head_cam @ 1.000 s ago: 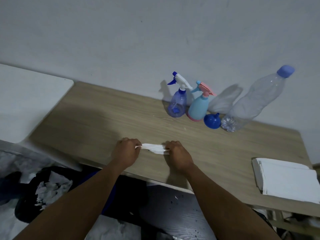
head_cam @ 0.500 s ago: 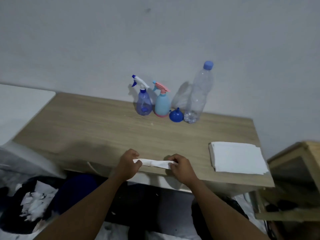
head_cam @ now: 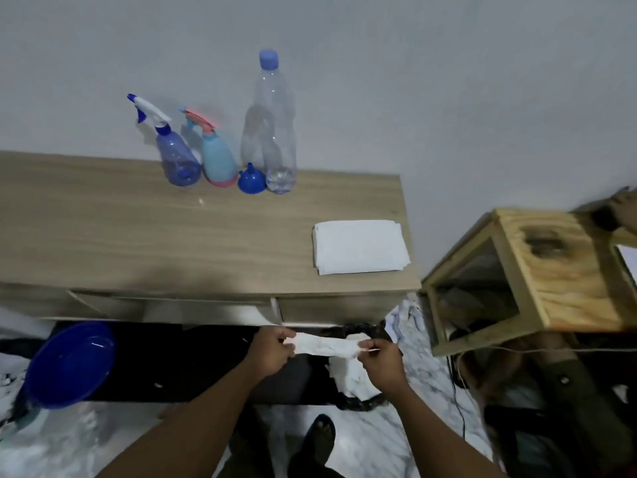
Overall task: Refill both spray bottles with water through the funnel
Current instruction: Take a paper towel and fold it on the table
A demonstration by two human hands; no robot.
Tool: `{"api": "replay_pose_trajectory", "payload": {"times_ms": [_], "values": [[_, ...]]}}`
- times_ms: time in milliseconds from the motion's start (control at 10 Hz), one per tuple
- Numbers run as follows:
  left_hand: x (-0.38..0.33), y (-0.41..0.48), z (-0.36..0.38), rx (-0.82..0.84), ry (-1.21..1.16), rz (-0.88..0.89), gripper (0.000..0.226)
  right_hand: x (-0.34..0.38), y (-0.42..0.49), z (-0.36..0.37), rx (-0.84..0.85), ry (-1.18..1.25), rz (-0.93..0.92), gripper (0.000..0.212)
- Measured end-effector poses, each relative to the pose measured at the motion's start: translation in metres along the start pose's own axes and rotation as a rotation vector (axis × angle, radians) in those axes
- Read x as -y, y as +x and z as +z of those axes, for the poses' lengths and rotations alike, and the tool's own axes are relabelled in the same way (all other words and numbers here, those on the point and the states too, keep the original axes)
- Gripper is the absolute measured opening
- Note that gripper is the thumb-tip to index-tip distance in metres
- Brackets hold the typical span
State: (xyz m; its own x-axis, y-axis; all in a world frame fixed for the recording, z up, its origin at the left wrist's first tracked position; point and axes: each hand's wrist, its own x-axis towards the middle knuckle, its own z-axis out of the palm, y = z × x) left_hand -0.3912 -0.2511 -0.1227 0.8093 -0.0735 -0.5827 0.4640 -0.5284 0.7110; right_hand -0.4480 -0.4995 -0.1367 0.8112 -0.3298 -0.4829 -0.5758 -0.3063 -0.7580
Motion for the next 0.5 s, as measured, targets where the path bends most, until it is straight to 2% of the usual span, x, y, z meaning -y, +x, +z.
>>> {"api": "replay_pose_trajectory", "payload": {"times_ms": [100, 200, 300, 400, 500], "values": [[0.002, -0.002, 0.044, 0.127, 0.041, -0.100, 0.038, -0.042, -0.008, -0.015, 0.005, -0.004, 0.127, 0.027], [-0.005, -0.006, 0.082, 0.258, 0.048, -0.140, 0.046, -0.059, -0.017, -0.026, -0.058, 0.018, 0.175, 0.017], [-0.013, -0.004, 0.109, 0.338, 0.061, -0.147, 0.051, -0.059, -0.017, -0.037, -0.119, 0.017, 0.149, 0.021], [-0.015, 0.008, 0.127, 0.470, 0.163, -0.115, 0.058, -0.061, -0.009, -0.041, -0.103, -0.009, 0.132, 0.029], [-0.014, 0.014, 0.132, 0.564, 0.348, -0.100, 0.067, -0.061, -0.003, -0.042, -0.077, -0.123, 0.101, 0.028]]}}
